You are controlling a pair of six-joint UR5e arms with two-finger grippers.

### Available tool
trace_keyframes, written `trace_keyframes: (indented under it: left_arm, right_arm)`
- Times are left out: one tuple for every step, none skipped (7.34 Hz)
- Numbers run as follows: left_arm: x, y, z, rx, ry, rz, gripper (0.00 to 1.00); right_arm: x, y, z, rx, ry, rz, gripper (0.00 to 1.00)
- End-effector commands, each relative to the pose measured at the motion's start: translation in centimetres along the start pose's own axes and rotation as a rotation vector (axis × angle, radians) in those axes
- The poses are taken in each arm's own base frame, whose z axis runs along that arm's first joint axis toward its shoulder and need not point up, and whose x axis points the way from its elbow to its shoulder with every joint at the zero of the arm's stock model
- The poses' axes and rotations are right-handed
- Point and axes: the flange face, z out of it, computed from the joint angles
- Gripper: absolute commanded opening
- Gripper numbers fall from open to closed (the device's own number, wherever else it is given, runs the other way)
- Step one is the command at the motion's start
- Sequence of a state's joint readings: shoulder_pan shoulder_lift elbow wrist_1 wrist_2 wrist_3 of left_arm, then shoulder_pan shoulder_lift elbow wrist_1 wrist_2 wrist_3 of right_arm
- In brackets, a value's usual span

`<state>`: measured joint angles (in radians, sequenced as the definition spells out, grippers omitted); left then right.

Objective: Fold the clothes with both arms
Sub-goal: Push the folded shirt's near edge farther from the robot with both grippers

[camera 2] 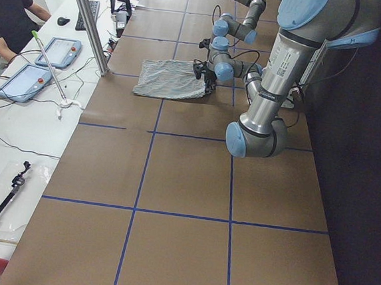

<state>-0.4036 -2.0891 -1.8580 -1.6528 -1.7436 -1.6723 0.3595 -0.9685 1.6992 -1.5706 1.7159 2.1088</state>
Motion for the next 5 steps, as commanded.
trace_keyframes:
  left_arm:
    - [-1.1, 3.6, -2.4, -0.046, 0.037, 0.039, 0.0]
    - [-2.3, 6.1, -2.5, -0.08, 0.029, 0.061, 0.0]
    - [-2.7, 7.7, -3.5, -0.1, 0.019, 0.071, 0.0]
    - [-3.1, 9.2, -4.5, -0.119, -0.012, 0.083, 0.0]
    - [-3.4, 10.0, -6.0, -0.128, -0.019, 0.089, 0.0]
  right_arm:
    - [0.4, 0.3, -2.4, -0.047, -0.031, -0.01, 0.0]
    - [1.1, 0.3, -4.1, -0.083, -0.047, -0.022, 0.0]
    - [2.2, 0.7, -5.0, -0.109, -0.048, -0.037, 0.0]
    - [3.7, 2.3, -4.8, -0.128, -0.034, -0.064, 0.0]
    - [4.2, 3.4, -4.4, -0.138, -0.024, -0.081, 0.0]
